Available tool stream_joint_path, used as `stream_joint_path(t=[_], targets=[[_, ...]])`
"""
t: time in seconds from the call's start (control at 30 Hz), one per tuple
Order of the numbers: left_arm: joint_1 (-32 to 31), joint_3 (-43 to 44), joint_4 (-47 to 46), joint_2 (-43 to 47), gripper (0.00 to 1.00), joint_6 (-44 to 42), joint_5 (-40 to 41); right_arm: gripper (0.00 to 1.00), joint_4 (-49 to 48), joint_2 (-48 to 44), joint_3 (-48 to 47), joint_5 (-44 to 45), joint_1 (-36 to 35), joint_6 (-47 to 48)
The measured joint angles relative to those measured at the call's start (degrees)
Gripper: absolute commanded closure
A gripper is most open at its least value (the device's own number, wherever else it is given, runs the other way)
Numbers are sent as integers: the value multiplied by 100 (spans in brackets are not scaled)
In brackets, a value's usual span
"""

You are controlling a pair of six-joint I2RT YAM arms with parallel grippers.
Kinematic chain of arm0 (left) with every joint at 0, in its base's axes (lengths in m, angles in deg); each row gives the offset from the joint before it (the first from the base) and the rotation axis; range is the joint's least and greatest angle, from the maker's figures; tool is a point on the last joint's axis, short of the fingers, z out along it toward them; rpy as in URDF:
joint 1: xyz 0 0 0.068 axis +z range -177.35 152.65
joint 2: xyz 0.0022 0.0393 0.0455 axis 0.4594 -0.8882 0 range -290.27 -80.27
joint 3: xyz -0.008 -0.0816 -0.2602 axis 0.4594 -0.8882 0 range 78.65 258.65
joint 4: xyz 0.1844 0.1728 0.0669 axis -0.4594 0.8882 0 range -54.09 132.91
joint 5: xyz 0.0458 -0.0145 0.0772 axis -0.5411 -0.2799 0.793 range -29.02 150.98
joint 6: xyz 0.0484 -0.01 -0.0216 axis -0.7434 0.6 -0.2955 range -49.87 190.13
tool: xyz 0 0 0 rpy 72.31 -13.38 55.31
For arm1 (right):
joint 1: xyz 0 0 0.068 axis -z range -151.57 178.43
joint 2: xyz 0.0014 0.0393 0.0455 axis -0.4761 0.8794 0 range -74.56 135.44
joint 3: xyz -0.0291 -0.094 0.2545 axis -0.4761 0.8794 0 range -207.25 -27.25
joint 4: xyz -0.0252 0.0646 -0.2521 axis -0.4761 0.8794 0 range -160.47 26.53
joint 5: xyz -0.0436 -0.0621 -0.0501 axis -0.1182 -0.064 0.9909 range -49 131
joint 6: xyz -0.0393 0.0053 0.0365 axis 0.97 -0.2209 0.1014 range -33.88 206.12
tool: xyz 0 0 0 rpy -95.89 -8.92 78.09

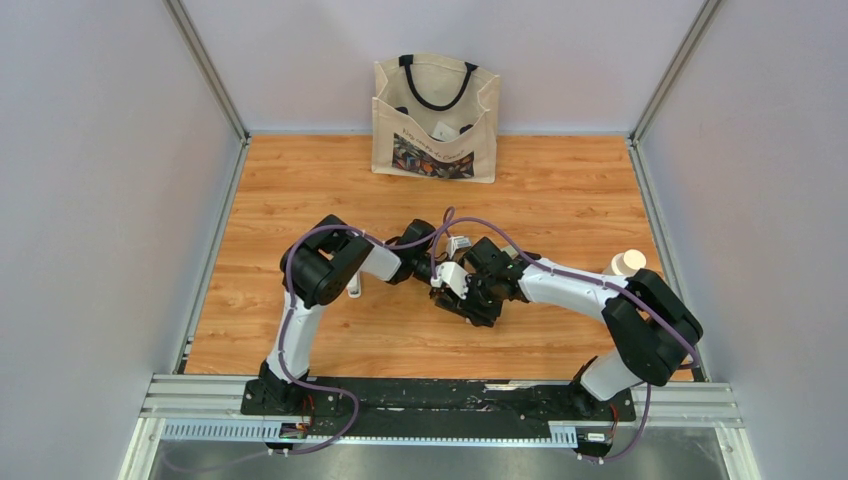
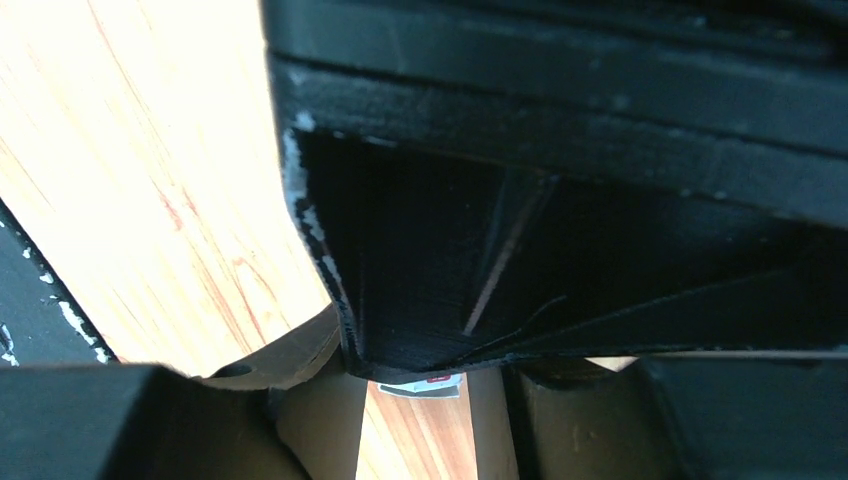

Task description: Load the staples into the stapler

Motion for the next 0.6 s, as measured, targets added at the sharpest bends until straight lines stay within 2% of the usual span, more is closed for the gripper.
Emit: stream_joint_path(t=[0.23,0.6], targets=[[-11,-61,-584,-129,40,634,-68,60,11,0,-2,125,2,-166],[-17,-111,-2293,-518,40,2031,-129,60,-39,-2,-24,575,57,-472]])
